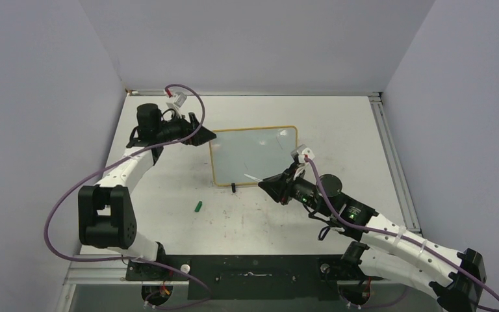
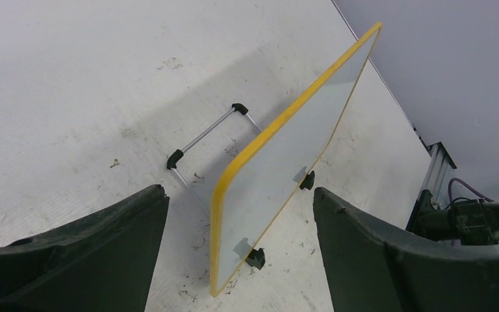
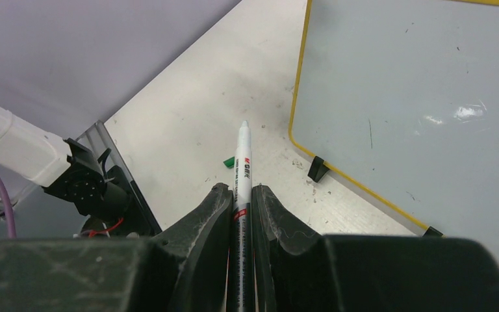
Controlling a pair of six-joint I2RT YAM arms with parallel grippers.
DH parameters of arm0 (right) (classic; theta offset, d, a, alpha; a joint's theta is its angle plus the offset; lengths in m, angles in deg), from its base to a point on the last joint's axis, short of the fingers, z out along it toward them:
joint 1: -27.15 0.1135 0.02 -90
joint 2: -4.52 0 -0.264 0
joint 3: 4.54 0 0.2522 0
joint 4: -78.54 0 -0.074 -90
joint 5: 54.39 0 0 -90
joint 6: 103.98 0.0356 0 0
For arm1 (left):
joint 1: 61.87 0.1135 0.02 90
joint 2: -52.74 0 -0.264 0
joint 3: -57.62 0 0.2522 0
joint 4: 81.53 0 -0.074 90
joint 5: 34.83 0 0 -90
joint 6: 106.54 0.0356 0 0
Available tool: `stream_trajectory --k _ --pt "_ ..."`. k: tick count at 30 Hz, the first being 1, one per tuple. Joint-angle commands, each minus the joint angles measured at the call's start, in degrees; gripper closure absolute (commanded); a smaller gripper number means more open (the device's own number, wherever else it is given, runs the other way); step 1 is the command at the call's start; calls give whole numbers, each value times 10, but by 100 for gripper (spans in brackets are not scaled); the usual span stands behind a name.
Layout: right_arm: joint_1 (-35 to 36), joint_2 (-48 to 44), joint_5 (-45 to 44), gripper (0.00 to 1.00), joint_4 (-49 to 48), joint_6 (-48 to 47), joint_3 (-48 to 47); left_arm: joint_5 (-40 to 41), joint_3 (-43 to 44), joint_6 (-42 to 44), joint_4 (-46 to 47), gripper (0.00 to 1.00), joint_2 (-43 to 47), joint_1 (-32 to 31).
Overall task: Write a sentence on the whiteboard
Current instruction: Place the pen cap at the center of the board, then write a sentence on the whiteboard.
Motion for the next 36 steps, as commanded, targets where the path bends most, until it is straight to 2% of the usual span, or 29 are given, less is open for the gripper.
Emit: stream_trajectory --k 1,2,6,13,19,24,28,33,36 --pt "7 2 0 95 -41 -11 -5 -76 30 3 70 21 -43 4" --pt "7 2 0 95 -42 -13 -5 -87 28 -5 82 23 -49 4" --pt "9 0 1 95 -40 -14 -6 -125 12 -54 149 41 -69 4" --pt "14 -5 -8 95 -38 -15 2 -134 -46 -127 228 65 -59 3" --pt "17 -2 -19 95 -47 -20 9 -122 -101 -112 208 69 -6 3" --pt "22 30 -25 95 -80 -30 7 -113 -87 -69 151 69 -7 3" --pt "28 76 -39 95 -111 -43 -9 -119 -77 -54 126 75 -15 3" --pt "62 131 -117 95 -153 -84 -34 -131 -50 7 54 75 -24 4" --pt "81 165 -170 95 -174 -105 -49 -143 -42 10 53 76 -32 4"
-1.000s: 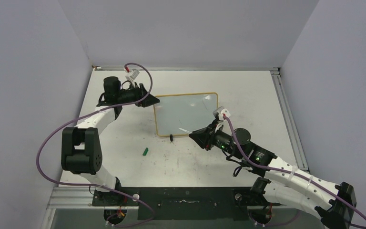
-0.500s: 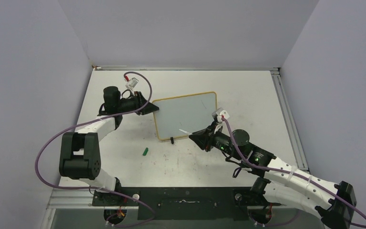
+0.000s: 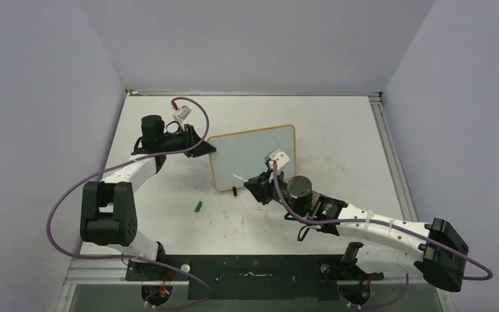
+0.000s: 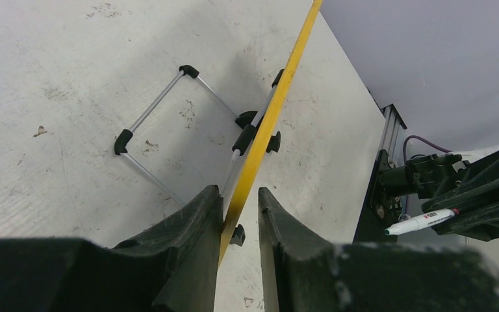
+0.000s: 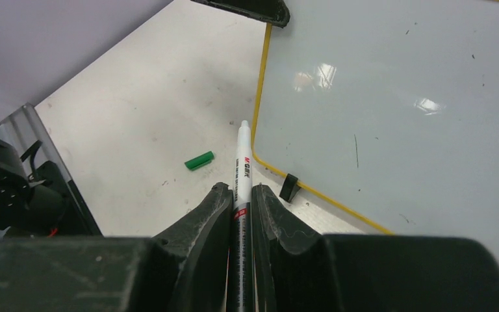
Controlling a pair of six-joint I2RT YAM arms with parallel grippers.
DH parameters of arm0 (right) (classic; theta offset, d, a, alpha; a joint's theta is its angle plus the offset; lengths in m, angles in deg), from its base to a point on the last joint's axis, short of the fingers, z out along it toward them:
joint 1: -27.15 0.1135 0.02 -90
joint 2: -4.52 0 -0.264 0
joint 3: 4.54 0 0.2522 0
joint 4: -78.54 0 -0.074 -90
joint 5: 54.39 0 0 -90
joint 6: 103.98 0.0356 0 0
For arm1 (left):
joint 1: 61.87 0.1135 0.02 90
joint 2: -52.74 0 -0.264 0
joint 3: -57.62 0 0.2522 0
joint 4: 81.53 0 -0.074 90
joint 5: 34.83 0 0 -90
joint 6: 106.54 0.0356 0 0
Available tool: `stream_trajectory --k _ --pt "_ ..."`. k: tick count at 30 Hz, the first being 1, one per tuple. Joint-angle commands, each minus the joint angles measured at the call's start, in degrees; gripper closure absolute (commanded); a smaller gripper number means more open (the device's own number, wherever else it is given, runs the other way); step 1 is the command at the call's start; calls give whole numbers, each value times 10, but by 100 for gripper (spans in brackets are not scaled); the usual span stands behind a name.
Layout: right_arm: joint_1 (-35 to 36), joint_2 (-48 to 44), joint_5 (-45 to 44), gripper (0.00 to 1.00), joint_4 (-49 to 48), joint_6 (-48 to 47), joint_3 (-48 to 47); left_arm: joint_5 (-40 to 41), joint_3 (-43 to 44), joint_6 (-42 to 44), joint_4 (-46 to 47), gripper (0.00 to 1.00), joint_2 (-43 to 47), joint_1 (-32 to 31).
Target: Write a sentence on the whiteboard
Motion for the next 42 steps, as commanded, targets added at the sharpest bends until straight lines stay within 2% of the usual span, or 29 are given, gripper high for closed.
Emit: stream_trajectory --k 1,5,10,15,17,27,42 --pt "27 38 -104 95 -89 -48 -48 -38 37 40 -26 76 -10 3" --pt "37 83 -158 95 -125 -64 -65 -39 52 74 -63 78 -11 5" --pt "39 157 -180 95 -155 -94 -110 -38 65 107 -99 91 -19 9" --pt "39 207 -191 95 -179 -115 -142 -40 67 131 -111 95 -18 10" --pt "39 221 -188 95 -186 -118 -151 -40 65 142 -111 100 -17 11" --pt "39 257 -192 95 -196 -133 -173 -36 59 180 -141 100 -6 11" --pt "39 294 -194 95 -197 -148 -195 -37 59 188 -146 100 0 11"
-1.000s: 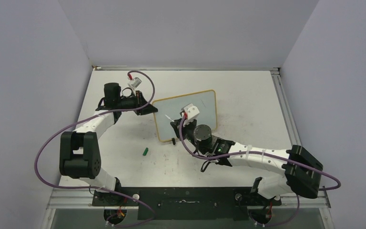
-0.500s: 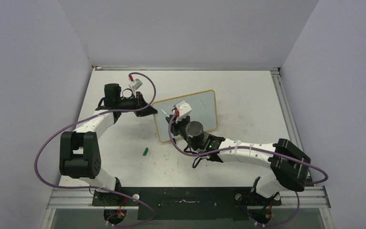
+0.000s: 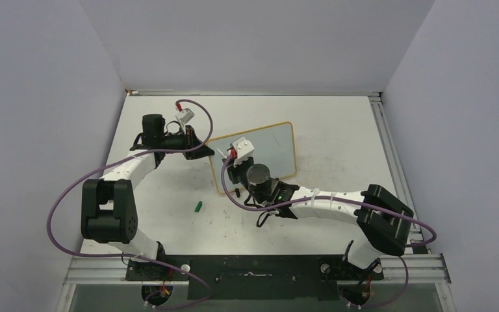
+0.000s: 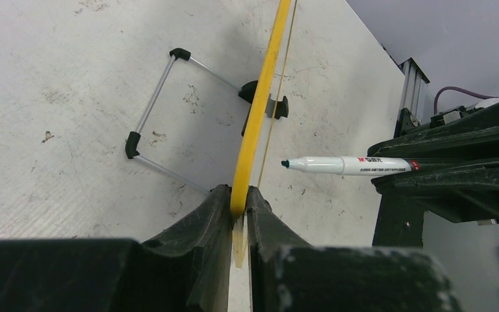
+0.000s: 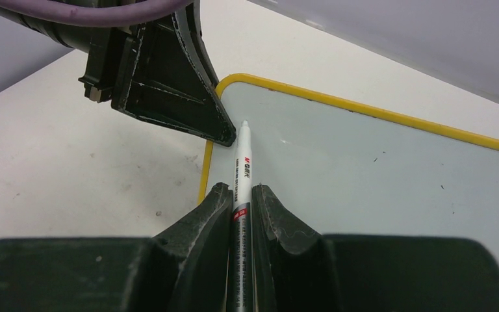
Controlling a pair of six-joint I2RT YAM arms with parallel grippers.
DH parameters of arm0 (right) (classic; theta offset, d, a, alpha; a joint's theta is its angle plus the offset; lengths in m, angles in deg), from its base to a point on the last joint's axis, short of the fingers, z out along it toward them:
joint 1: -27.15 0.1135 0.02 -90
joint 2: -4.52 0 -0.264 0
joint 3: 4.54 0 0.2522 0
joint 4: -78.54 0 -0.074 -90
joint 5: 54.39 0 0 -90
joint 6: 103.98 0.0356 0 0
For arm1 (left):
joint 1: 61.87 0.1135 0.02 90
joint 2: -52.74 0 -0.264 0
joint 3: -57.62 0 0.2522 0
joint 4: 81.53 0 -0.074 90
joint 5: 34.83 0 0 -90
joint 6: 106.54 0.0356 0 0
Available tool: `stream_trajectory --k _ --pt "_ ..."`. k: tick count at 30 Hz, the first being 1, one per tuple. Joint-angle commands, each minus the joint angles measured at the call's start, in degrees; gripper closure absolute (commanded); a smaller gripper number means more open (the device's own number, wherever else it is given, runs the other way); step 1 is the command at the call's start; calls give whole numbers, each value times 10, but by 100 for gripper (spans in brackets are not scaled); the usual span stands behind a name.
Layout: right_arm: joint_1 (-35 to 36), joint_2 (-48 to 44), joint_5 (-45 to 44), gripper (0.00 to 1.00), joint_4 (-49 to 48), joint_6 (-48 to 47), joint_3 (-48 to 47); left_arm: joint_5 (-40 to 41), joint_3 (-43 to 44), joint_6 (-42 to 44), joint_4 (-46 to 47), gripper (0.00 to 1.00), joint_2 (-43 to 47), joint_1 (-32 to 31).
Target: Write a sentence on the whiteboard
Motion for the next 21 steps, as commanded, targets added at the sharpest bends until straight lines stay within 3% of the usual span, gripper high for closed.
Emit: stream_trajectory --k 1,21 --pt "3 10 -8 95 -37 -9 -29 3 16 14 -18 100 17 5" --pt "4 34 -28 95 -24 -1 -20 -1 16 14 -18 100 21 6"
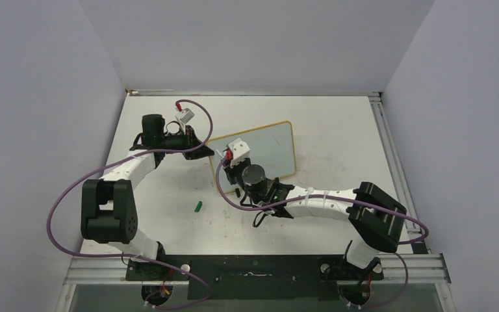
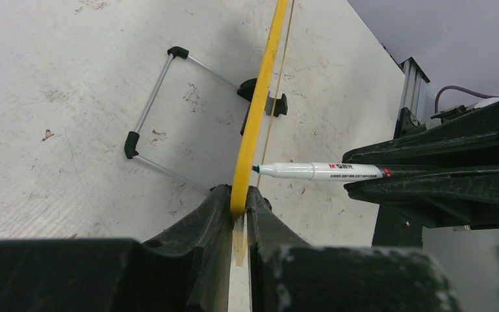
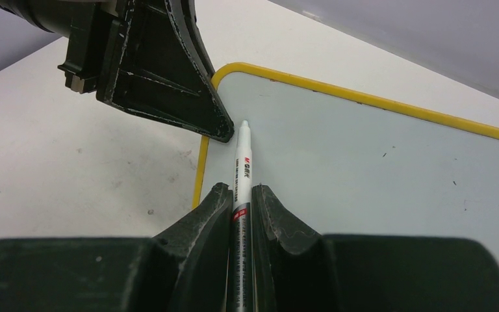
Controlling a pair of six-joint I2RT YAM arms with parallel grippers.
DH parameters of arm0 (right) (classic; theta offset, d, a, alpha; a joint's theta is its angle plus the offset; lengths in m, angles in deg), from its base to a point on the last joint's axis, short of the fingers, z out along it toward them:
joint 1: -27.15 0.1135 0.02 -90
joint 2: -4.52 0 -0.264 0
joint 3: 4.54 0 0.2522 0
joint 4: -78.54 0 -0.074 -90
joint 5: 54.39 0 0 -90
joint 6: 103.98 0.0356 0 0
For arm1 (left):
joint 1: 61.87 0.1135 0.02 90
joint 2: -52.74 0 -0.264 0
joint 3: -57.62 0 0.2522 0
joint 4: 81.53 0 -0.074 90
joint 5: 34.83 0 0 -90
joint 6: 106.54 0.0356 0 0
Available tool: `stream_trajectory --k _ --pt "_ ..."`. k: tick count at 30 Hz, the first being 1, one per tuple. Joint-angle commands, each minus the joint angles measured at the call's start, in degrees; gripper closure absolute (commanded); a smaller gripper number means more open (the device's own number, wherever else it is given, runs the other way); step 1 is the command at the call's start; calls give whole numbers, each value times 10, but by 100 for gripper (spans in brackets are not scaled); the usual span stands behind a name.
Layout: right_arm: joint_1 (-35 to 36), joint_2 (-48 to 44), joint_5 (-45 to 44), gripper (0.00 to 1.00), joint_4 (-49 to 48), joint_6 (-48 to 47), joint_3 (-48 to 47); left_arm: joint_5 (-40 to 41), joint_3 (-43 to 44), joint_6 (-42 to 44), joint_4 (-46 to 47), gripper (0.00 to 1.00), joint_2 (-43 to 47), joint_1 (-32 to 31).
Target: Write a sentence on the whiteboard
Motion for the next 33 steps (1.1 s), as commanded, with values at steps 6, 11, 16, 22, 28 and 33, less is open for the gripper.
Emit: stream_trajectory --k 6,11,16,22,28,33 --pt "13 -1 -23 95 -12 28 24 -1 16 10 -15 100 20 4" --pt "25 -1 -32 95 -4 40 46 -1 16 9 -16 100 20 5" --pt "35 -11 -41 95 -2 47 60 -1 17 9 -16 100 20 5" --pt "42 -42 -44 95 -18 33 57 0 16 7 -16 100 20 5" --pt "41 -47 -64 95 -32 15 42 1 16 7 -16 100 20 5" --pt "39 -30 -76 95 -37 -3 25 1 17 7 -16 100 20 5"
